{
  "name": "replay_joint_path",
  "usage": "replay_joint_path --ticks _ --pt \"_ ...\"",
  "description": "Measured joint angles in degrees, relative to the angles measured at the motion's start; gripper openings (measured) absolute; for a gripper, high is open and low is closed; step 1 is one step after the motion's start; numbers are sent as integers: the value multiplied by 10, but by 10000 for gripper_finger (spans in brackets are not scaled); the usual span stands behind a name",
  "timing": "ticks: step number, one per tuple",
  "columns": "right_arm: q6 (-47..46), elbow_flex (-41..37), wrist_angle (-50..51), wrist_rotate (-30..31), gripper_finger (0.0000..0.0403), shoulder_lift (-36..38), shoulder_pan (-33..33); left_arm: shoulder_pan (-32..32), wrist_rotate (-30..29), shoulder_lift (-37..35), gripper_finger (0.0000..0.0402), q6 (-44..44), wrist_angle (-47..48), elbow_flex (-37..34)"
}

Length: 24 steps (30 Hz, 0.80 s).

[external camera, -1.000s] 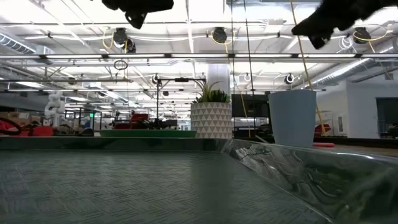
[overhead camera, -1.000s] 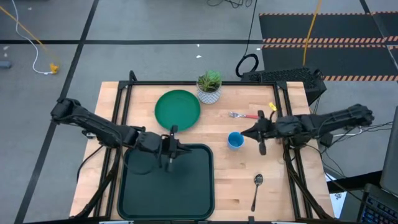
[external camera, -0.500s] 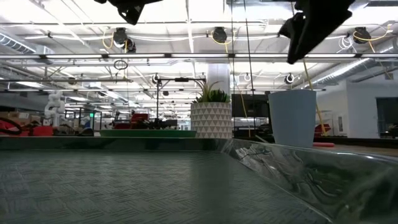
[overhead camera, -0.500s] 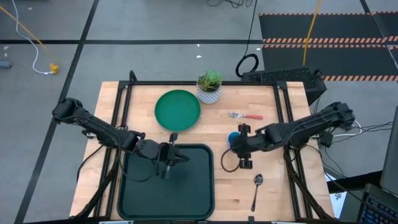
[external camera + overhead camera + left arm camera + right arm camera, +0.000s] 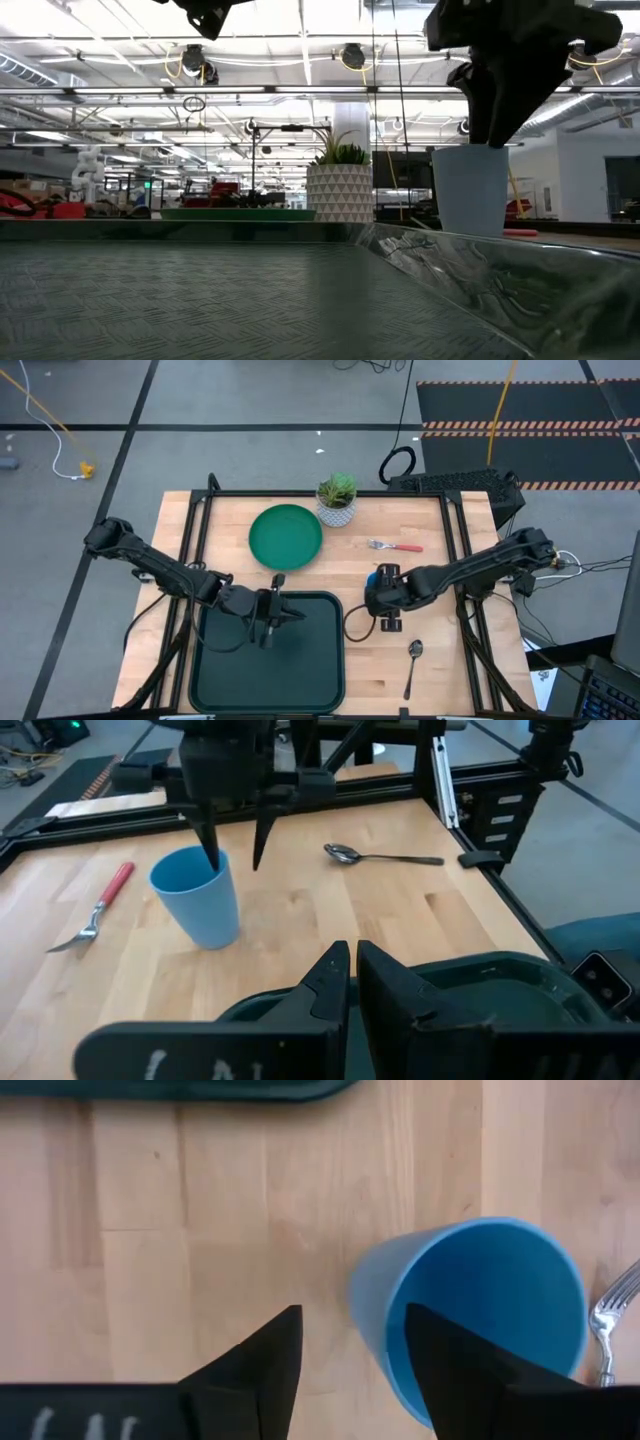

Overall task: Pick and place plate/cup/fork/spoon on tray
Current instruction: Put the blue cup on the top right of the black tray

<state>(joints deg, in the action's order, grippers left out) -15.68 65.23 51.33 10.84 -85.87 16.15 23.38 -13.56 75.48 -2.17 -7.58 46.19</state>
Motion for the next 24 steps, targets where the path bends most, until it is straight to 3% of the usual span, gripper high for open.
replay_joint_path --ticks 7,15,24 --pt "-6 0 0 27 123 -9 -1 0 0 0 28 -17 -1 0" --pt "-27 -25 -27 24 9 -8 -1 5 -1 0 28 -29 -38 0" --pt "-39 -36 -60 39 3 -8 17 24 -1 0 28 -29 -64 0"
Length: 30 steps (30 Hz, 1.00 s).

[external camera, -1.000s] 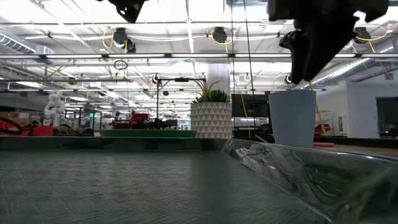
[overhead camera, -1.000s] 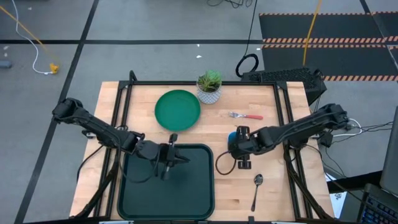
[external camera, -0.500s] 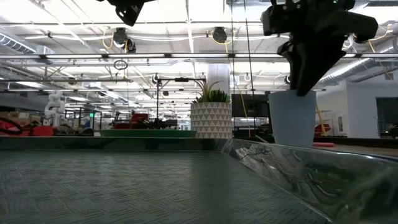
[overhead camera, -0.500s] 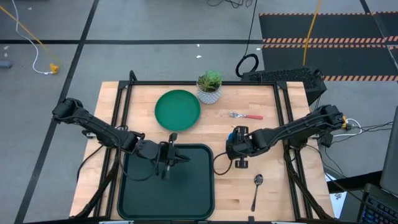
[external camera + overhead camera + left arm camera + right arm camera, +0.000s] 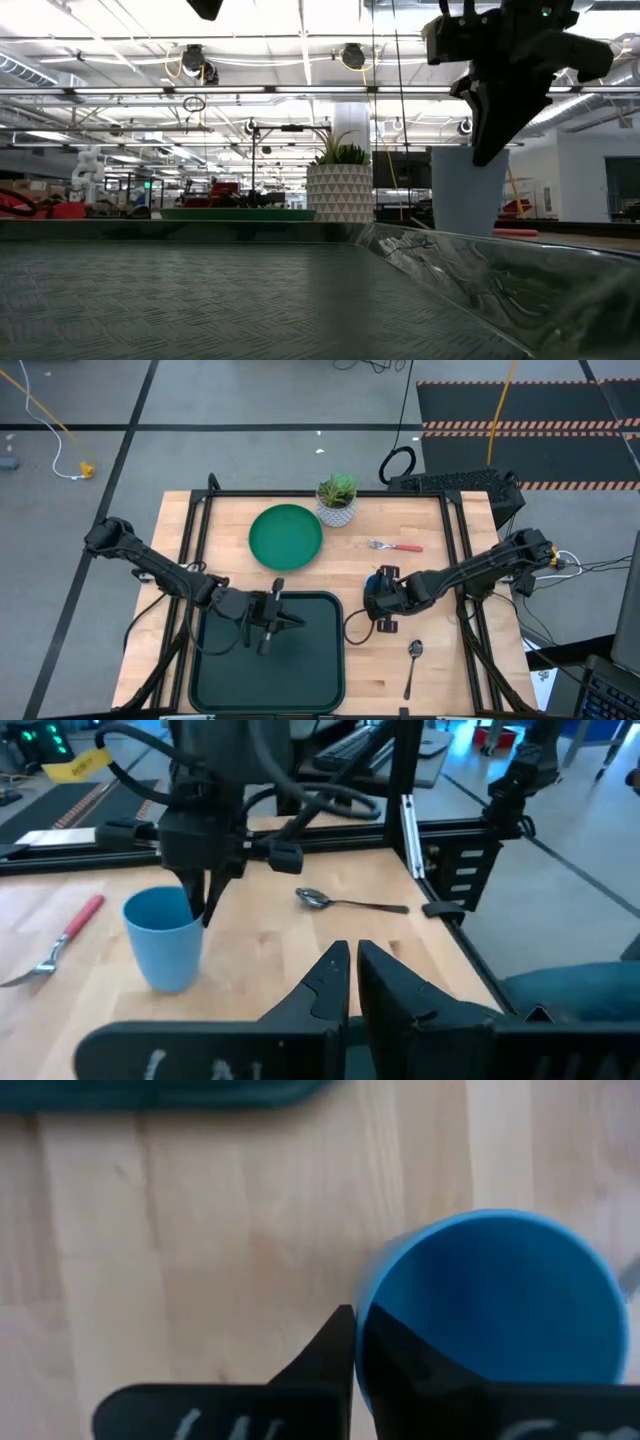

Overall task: Pick and place plate/cup/fork/spoon on tray
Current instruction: Put the blue cup on the top right of the black tray

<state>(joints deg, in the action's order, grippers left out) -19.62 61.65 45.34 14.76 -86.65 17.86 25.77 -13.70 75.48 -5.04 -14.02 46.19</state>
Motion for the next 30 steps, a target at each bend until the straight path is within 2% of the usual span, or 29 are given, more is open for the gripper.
replay_joint_path --ticks 5,14,17,24,27,30 --pt "40 -1 -47 22 1 -1 15 4 -45 0 28 6 0 0" --pt "62 24 -42 157 1 -1 38 4 -115 0 28 16 0 0" --pt "74 40 -49 185 1 -1 44 4 -124 0 28 16 1 0" --pt "123 54 -133 167 0 0 49 21 -129 0 28 16 0 0" --pt "150 54 -191 144 0 0 50 39 -166 0 36 11 0 0" --pt "184 54 -255 120 0 0 51 51 -202 0 63 3 0 0"
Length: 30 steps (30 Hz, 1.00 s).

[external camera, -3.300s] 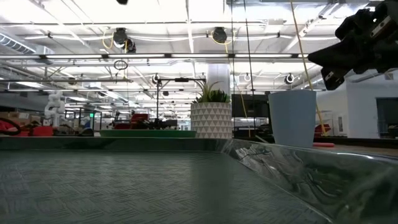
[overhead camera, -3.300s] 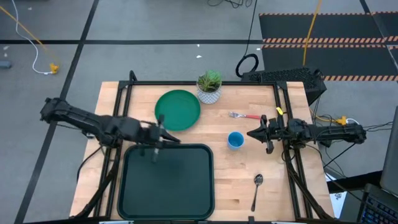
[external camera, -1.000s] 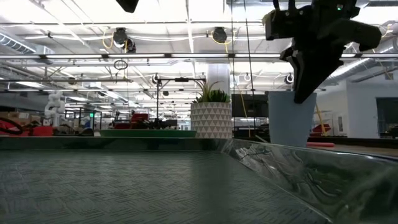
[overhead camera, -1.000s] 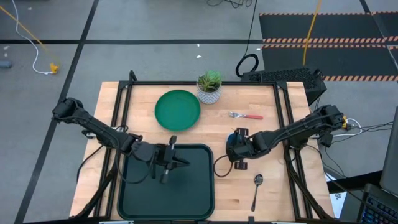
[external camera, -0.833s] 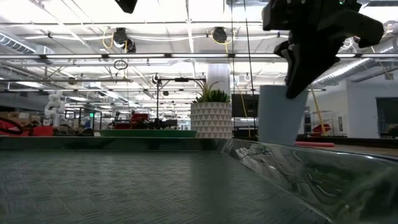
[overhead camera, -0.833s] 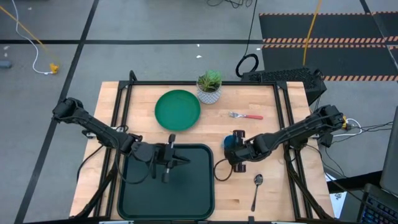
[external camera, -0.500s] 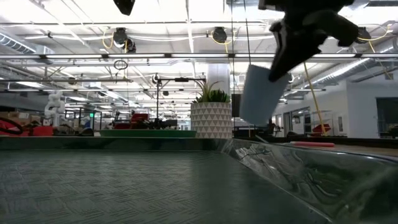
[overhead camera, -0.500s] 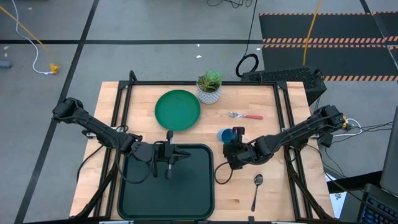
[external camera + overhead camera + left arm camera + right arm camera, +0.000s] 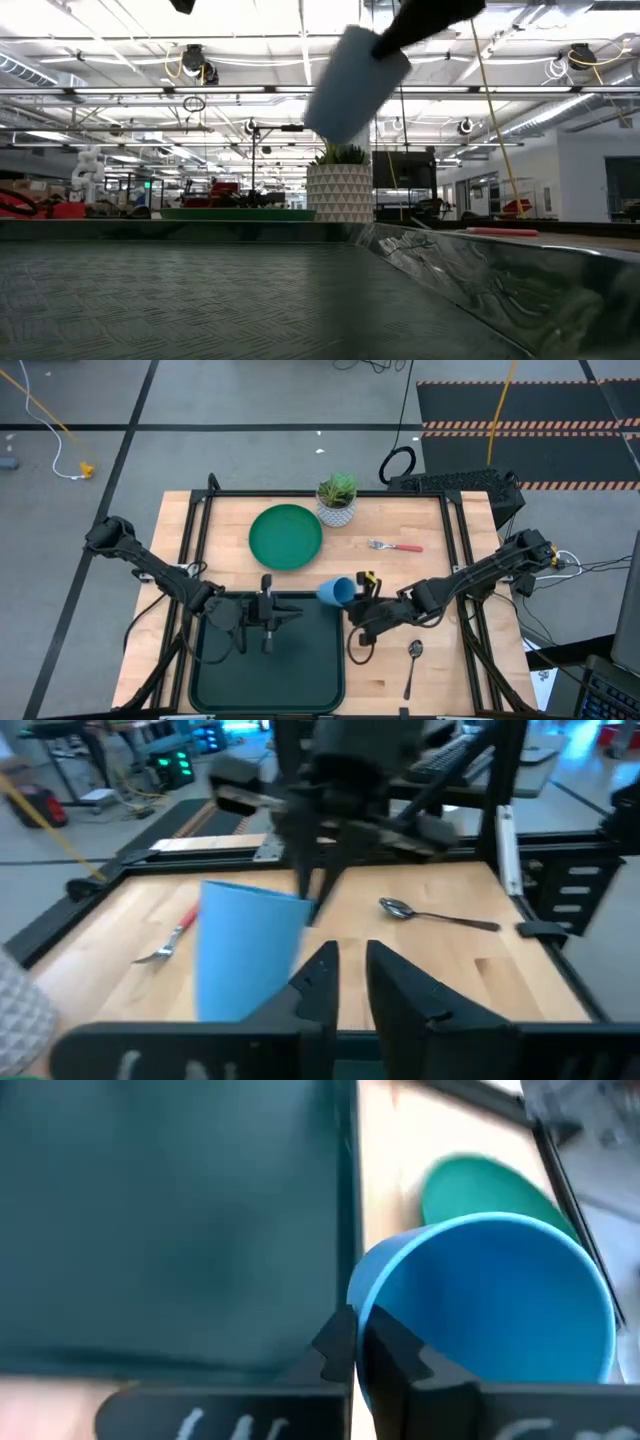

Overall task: Pick and place plate/cup/fork/spoon on tray
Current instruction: Put the blue cup on the top right of the black tray

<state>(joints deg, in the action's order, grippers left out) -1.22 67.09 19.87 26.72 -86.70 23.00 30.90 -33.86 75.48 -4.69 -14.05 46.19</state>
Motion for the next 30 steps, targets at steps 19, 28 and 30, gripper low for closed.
replay_joint_path --ticks 19,28,30 --pt "50 0 -283 -251 0 -76 -10 25 37 0 207 -4 -40 38" --pt "52 0 -326 -393 0 -110 -27 -6 187 2 207 14 144 132" --pt "58 0 -325 -413 0 -115 -28 -15 229 3 207 23 156 138"
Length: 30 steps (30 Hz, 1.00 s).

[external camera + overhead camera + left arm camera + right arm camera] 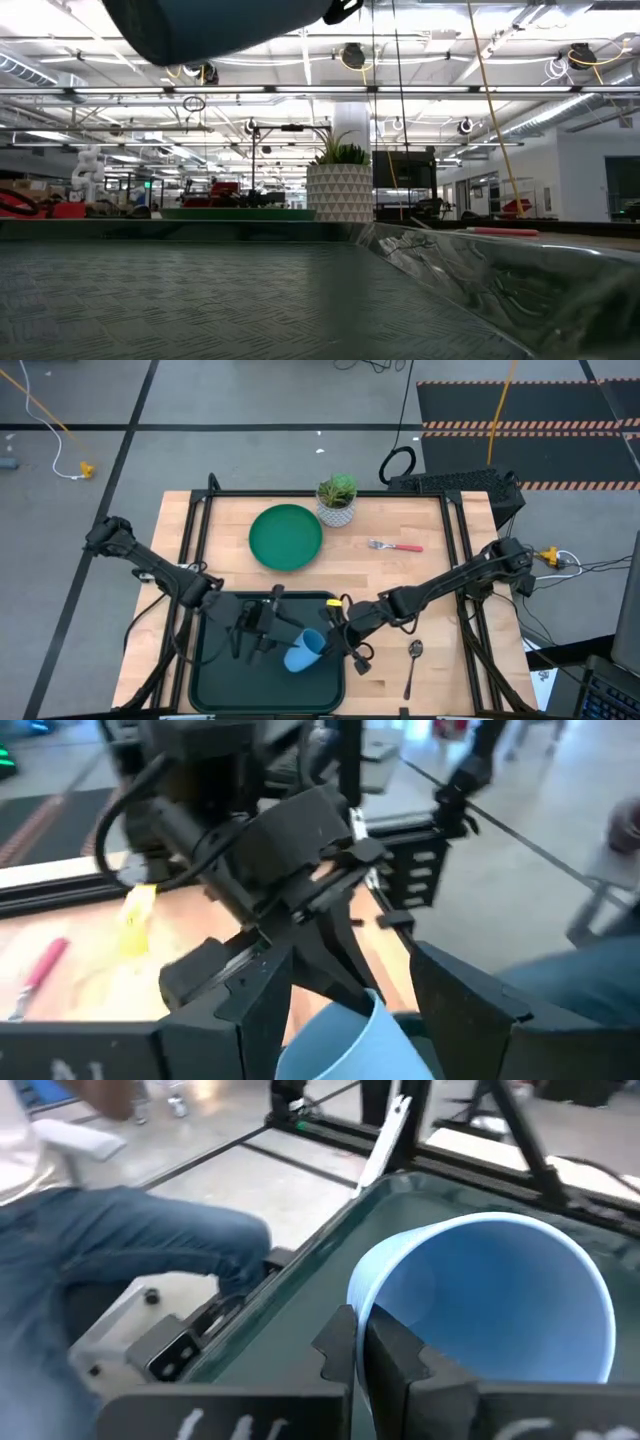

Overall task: Pick and place plate/cup/fork/spoon on tray
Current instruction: Put the blue cup on the top right of the black tray

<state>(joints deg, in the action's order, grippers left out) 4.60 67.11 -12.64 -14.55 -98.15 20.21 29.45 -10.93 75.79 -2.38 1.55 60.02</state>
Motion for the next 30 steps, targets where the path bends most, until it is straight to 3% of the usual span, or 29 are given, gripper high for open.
replay_joint_path --ticks 8,15,19,30 --pt "11 0 2 -23 0 -3 0 -5 63 52 211 49 -5 7" --pt "16 0 8 -39 0 -3 0 -9 64 94 251 51 -4 6" --pt "21 0 9 -39 0 -3 0 -20 120 108 268 49 -5 6" --pt "25 0 35 -83 0 -3 0 -38 205 113 233 70 -1 6"
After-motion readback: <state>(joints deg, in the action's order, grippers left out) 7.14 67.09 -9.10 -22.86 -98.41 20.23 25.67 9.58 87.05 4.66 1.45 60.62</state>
